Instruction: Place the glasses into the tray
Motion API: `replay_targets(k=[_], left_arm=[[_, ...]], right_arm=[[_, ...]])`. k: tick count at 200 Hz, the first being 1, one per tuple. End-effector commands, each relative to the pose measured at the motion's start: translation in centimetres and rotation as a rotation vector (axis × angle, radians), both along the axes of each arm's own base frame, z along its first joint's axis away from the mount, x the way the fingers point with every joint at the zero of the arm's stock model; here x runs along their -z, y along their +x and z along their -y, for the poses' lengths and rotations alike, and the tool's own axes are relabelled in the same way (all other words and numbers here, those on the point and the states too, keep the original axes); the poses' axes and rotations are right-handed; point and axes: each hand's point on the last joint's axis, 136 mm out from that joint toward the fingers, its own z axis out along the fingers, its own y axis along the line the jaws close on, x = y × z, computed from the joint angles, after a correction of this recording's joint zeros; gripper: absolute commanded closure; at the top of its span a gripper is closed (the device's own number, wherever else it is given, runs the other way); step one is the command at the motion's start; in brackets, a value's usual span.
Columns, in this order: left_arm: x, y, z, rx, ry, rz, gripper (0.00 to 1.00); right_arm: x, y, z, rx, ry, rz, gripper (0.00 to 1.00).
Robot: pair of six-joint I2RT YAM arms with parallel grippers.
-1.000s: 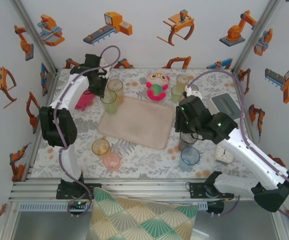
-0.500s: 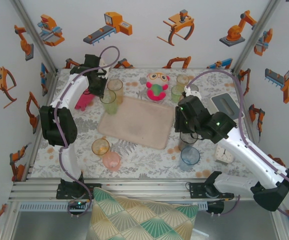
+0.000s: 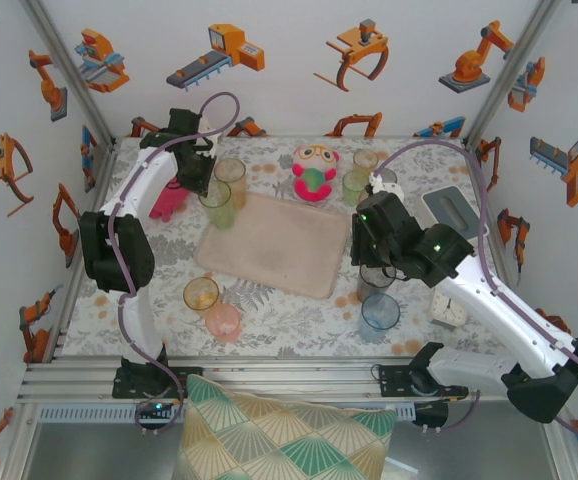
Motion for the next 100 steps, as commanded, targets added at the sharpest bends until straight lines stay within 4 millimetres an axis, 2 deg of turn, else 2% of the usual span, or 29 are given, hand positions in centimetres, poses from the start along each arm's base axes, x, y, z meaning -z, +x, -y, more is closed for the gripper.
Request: replay_targets(k=[1, 100], left_arm=[[-0.7, 0.2, -0.2, 0.009, 0.0, 0.005, 0.74], [-2.7, -0.3, -0.2, 0.012, -0.009, 0.019, 0.59]], right_arm=[[-1.5, 0.1, 0.7, 0.033, 0.021, 0.036, 0.54], [-1.6, 0.2, 0.8, 0.033, 0.021, 0.045, 0.54]])
